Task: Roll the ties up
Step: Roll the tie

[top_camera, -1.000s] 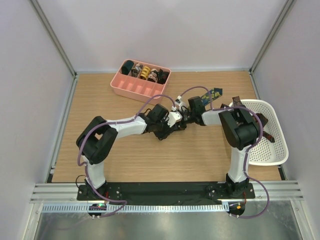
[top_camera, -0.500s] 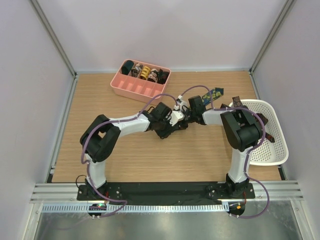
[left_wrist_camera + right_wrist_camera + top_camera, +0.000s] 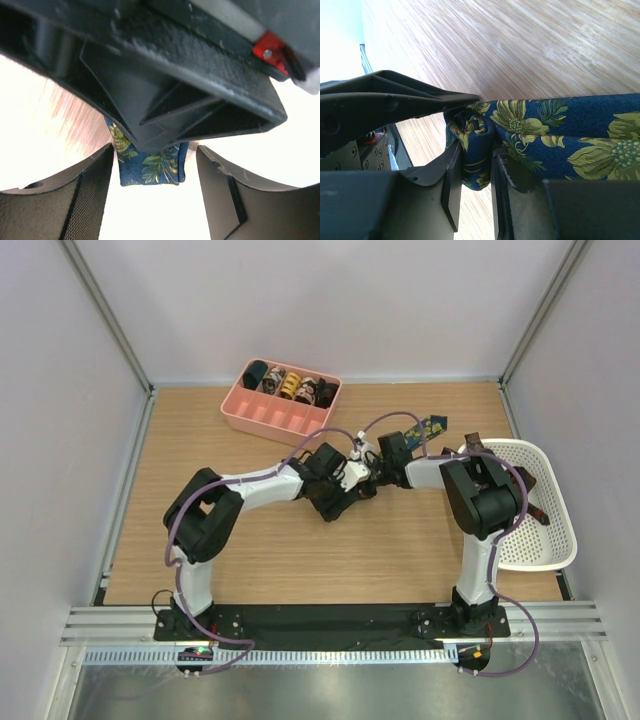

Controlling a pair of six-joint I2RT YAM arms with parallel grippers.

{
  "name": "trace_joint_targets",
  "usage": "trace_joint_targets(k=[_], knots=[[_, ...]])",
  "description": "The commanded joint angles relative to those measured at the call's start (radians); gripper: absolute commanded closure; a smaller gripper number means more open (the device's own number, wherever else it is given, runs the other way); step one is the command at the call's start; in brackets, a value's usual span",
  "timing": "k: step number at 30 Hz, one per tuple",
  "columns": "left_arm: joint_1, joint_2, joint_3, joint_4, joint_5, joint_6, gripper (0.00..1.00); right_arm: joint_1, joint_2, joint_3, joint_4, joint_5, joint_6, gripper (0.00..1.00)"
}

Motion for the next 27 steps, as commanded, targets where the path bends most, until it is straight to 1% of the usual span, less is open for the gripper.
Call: trace_joint_targets(k=[1,8,14,16,17,18,19,20,21,22,24,27], knots=[[0.001,0.031,0.070,-0.057,0.022,0.020,0.32,-0.002,0.046,0.007,-0.018,0.068,-0.036,0.78],[0.007,0.093,0.174,-0.103,0.077,0.053,0.31,-0.004,0.049,0.012,-0.011,0.051,-0.036,0.80],[0.018,0.139,0.194,-0.169,0.077,0.050,0.37,-0.004,0.046,0.014,-0.010,0.048,-0.034,0.80],[0.020,0.145,0.191,-0.182,0.074,0.045,0.41,-0.004,0.044,0.014,-0.010,0.049,-0.034,0.79],[0.018,0.147,0.190,-0.184,0.056,0.039,0.42,-0.006,0.046,0.017,-0.008,0.046,-0.033,0.78],[0.018,0.153,0.185,-0.182,0.043,0.039,0.50,-0.004,0.046,0.017,-0.008,0.045,-0.031,0.76],[0.018,0.153,0.182,-0.184,0.034,0.039,0.54,-0.007,0.044,0.021,-0.010,0.046,-0.031,0.74],[0.019,0.156,0.181,-0.182,0.023,0.037,0.57,-0.007,0.041,0.023,-0.011,0.046,-0.028,0.68],[0.018,0.162,0.178,-0.182,0.008,0.037,0.60,-0.006,0.041,0.024,-0.017,0.048,-0.030,0.65],[0.019,0.162,0.176,-0.182,-0.001,0.036,0.62,-0.006,0.038,0.029,-0.022,0.048,-0.028,0.63],[0.016,0.165,0.173,-0.181,-0.017,0.028,0.66,-0.006,0.020,0.031,-0.028,0.060,-0.024,0.52],[0.018,0.170,0.170,-0.181,-0.024,0.023,0.67,-0.006,-0.008,0.038,-0.047,0.075,-0.016,0.45]])
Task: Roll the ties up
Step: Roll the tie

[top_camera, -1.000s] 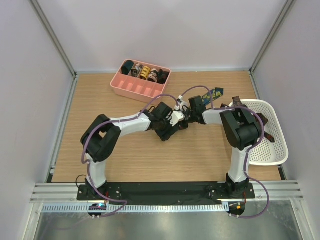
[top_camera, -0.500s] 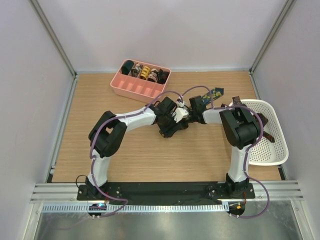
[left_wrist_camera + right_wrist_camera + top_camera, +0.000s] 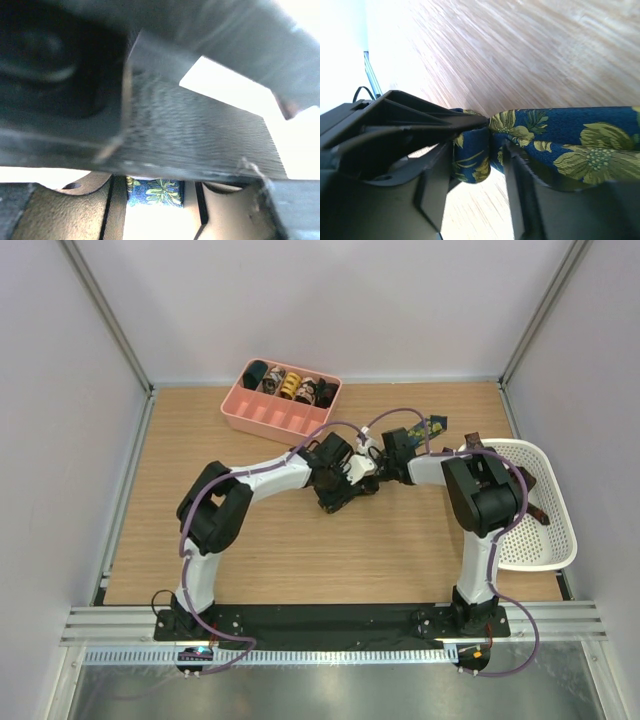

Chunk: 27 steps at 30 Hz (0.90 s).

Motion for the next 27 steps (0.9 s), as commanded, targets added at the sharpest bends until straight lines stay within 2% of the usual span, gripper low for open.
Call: trace_joint_targets(k=[1,3,10,15,20,24,27], knots=[[0.007,0.057,-0.014,-0.053,-0.064,-0.033,0.68,0.016,-0.035,0.014,-0.055,0.100,-0.012,0.43],[0.006,0.056,-0.020,-0.051,-0.063,-0.033,0.68,0.016,-0.048,0.023,-0.065,0.110,-0.001,0.39],[0.004,0.048,-0.039,-0.042,-0.058,-0.033,0.70,-0.005,-0.113,0.045,-0.110,0.179,0.056,0.38],[-0.003,0.059,-0.032,-0.042,-0.054,-0.036,0.71,-0.007,-0.120,0.043,-0.096,0.143,0.079,0.50],[-0.019,0.056,-0.028,-0.042,-0.047,-0.039,0.71,-0.010,-0.113,0.030,-0.078,0.130,0.091,0.49],[-0.030,0.062,-0.029,-0.039,-0.061,-0.042,0.71,-0.046,-0.164,0.003,-0.027,0.130,0.129,0.53],[-0.037,0.068,-0.034,-0.040,-0.078,-0.045,0.71,-0.086,-0.219,-0.047,0.031,0.153,0.181,0.53]])
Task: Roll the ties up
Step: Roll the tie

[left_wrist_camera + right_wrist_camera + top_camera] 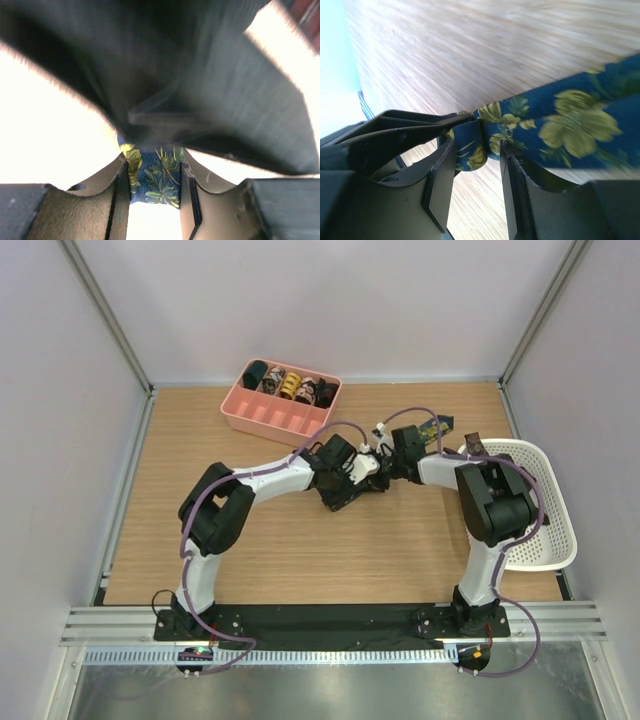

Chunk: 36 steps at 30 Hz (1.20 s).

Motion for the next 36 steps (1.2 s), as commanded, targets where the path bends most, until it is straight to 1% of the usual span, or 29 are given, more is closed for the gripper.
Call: trace_joint_targets(k=[1,5,9,13,15,16,17,18,20,21,24,25,27,28,31,32,34,35,36], knots=[[-0.019,0.071,-0.032,-0.072,-0.040,-0.017,0.71,-0.057,-0.137,-0.040,0.138,0.013,0.086,0.53],[-0.019,0.076,-0.028,-0.086,-0.050,-0.023,0.71,-0.133,-0.206,-0.117,0.237,0.074,0.167,0.50],[-0.019,0.074,-0.023,-0.095,-0.057,-0.024,0.71,-0.204,-0.264,-0.165,0.254,0.113,0.199,0.49],[-0.019,0.094,0.003,-0.137,-0.073,-0.027,0.72,-0.216,-0.371,-0.223,0.204,0.166,0.123,0.50],[-0.019,0.111,0.021,-0.160,-0.083,-0.032,0.72,-0.204,-0.459,-0.284,0.205,0.188,0.088,0.50],[-0.019,0.116,0.035,-0.175,-0.083,-0.032,0.72,-0.197,-0.494,-0.299,0.193,0.203,0.062,0.50],[-0.019,0.117,0.038,-0.181,-0.084,-0.035,0.72,-0.186,-0.526,-0.315,0.150,0.229,0.001,0.50],[-0.019,0.119,0.040,-0.181,-0.087,-0.040,0.71,-0.145,-0.601,-0.327,0.126,0.287,-0.024,0.50],[-0.019,0.125,0.050,-0.195,-0.086,-0.041,0.71,-0.085,-0.667,-0.361,0.057,0.373,-0.066,0.51],[-0.019,0.129,0.055,-0.201,-0.087,-0.043,0.71,-0.015,-0.739,-0.372,0.040,0.465,-0.089,0.52],[-0.022,0.146,0.087,-0.238,-0.098,-0.044,0.71,0.116,-0.842,-0.425,-0.012,0.615,-0.107,0.53],[-0.025,0.152,0.096,-0.258,-0.107,-0.041,0.71,0.188,-0.902,-0.454,-0.020,0.678,-0.110,0.55],[-0.027,0.166,0.121,-0.276,-0.115,-0.044,0.71,0.243,-0.946,-0.482,-0.029,0.735,-0.110,0.55],[-0.028,0.169,0.129,-0.292,-0.113,-0.046,0.71,0.291,-0.971,-0.502,-0.032,0.751,-0.115,0.55],[-0.030,0.191,0.167,-0.322,-0.110,-0.047,0.71,0.385,-0.970,-0.513,-0.031,0.795,-0.150,0.54],[-0.032,0.197,0.175,-0.330,-0.109,-0.049,0.71,0.459,-0.954,-0.511,-0.026,0.835,-0.164,0.54],[-0.035,0.211,0.196,-0.353,-0.109,-0.049,0.71,0.546,-0.930,-0.496,-0.020,0.893,-0.202,0.54],[-0.036,0.215,0.204,-0.359,-0.112,-0.049,0.71,0.630,-0.884,-0.484,-0.022,0.959,-0.242,0.54],[-0.036,0.222,0.210,-0.367,-0.110,-0.049,0.71,0.679,-0.858,-0.467,-0.025,0.991,-0.267,0.55]])
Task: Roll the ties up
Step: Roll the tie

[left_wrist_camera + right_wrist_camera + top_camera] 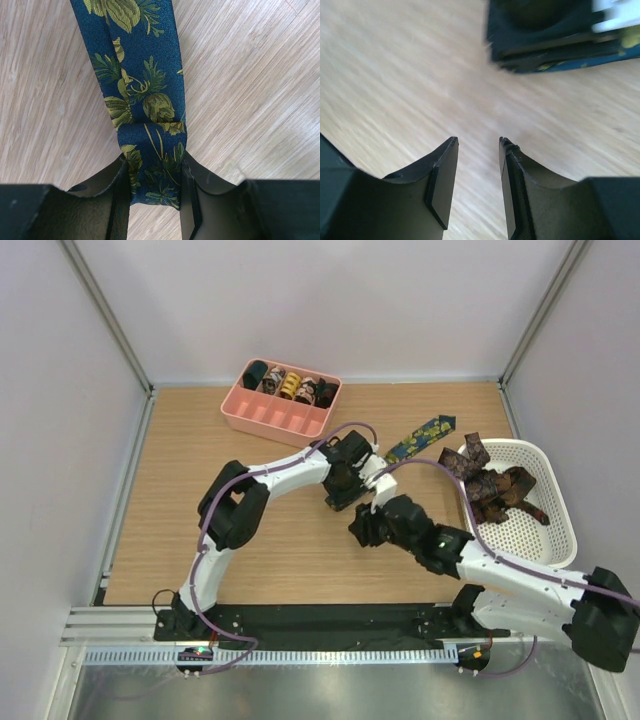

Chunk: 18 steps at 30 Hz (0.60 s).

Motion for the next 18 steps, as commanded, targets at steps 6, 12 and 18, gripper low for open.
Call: trace_joint_targets(k=[6,12,18], knots=[[-0.004,0.113,0.016,-0.191,-0.021,0.003,0.71,0.384,0.431,0.353,-0.156,0.467,-0.281,0.53],[-0.006,0.138,0.054,-0.228,-0.009,-0.002,0.70,0.417,0.780,0.654,-0.416,0.623,-0.320,0.44],[-0.006,0.161,0.100,-0.275,0.011,0.006,0.71,0.414,1.098,0.903,-0.590,0.846,-0.361,0.29]])
